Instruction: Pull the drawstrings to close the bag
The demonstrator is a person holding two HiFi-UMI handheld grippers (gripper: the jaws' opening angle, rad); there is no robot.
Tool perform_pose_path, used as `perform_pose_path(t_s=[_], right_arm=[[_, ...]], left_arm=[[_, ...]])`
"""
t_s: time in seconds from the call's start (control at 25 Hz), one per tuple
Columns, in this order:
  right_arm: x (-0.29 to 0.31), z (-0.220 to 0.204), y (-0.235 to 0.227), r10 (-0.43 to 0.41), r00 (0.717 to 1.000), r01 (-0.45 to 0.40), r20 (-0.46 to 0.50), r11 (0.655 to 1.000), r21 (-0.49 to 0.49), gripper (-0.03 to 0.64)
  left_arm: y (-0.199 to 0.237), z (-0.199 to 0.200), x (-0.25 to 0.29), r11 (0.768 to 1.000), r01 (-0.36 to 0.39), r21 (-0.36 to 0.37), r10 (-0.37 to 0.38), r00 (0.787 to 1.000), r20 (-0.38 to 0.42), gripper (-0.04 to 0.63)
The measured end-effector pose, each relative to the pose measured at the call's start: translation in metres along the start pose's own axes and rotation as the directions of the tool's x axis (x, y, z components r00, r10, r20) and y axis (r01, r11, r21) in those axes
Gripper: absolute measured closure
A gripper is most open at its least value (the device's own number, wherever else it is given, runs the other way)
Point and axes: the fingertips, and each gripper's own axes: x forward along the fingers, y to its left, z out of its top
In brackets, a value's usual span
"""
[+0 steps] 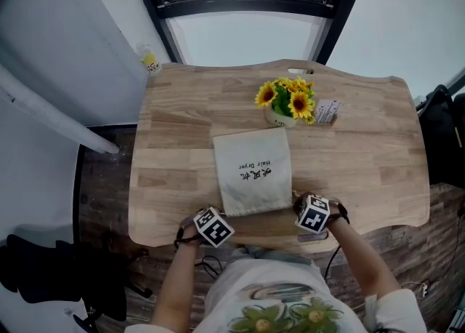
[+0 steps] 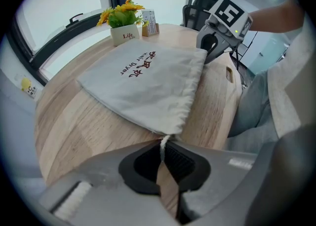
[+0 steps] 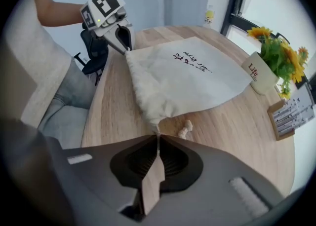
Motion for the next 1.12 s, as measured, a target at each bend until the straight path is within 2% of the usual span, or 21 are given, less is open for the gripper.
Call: perform_pose_path(t_s=[0.16,0.28,0.44,0.56,0.68,0.84,0.92,1.0,1.12], right_arm=[[-0.001,-0.003,-0.001,-0.079,0.997,0.078,0.011,0.997,0.017,0.606],[-0.011,-0.004,-0.01,-0.198,0.98,0.197,0.018,0.98,0.014,0.607],[-0.039,0.006,-0.022,-0.308,0.946,0.3,0.1,0.95,0.088,0.607],[-0.064,0.019,-0.033,-0.405,0.899,0.387,0.165,0.913,0.129,0.606],[-0.089,0.031,-0.043,-0.505,0.834,0.468,0.224,0.861,0.198,0.606],[-0.124,0.043,-0.058,-0.628,0.721,0.56,0.291,0.777,0.288,0.606],[-0.14,0.049,-0.065,-0.676,0.666,0.591,0.316,0.736,0.331,0.606],[-0.151,0.051,-0.07,-0.711,0.63,0.609,0.311,0.701,0.371,0.606],[-0.158,0.05,-0.079,-0.756,0.599,0.634,0.263,0.648,0.422,0.606]], left_arm=[[0.0,0.0,-0.002,1.0,-0.004,-0.026,0.004,1.0,0.029,0.584],[0.006,0.007,-0.016,0.994,-0.013,-0.108,0.025,0.994,0.109,0.584],[0.026,0.022,-0.042,0.984,-0.095,-0.153,0.125,0.973,0.196,0.583],[0.037,0.033,-0.057,0.971,-0.154,-0.185,0.197,0.95,0.244,0.583],[0.047,0.046,-0.079,0.947,-0.185,-0.264,0.268,0.907,0.326,0.583],[0.064,0.062,-0.112,0.895,-0.188,-0.404,0.369,0.821,0.436,0.583],[0.07,0.066,-0.122,0.876,-0.197,-0.441,0.408,0.789,0.459,0.583],[0.075,0.072,-0.131,0.865,-0.222,-0.45,0.44,0.766,0.469,0.583],[0.079,0.079,-0.141,0.846,-0.25,-0.471,0.483,0.733,0.479,0.583]])
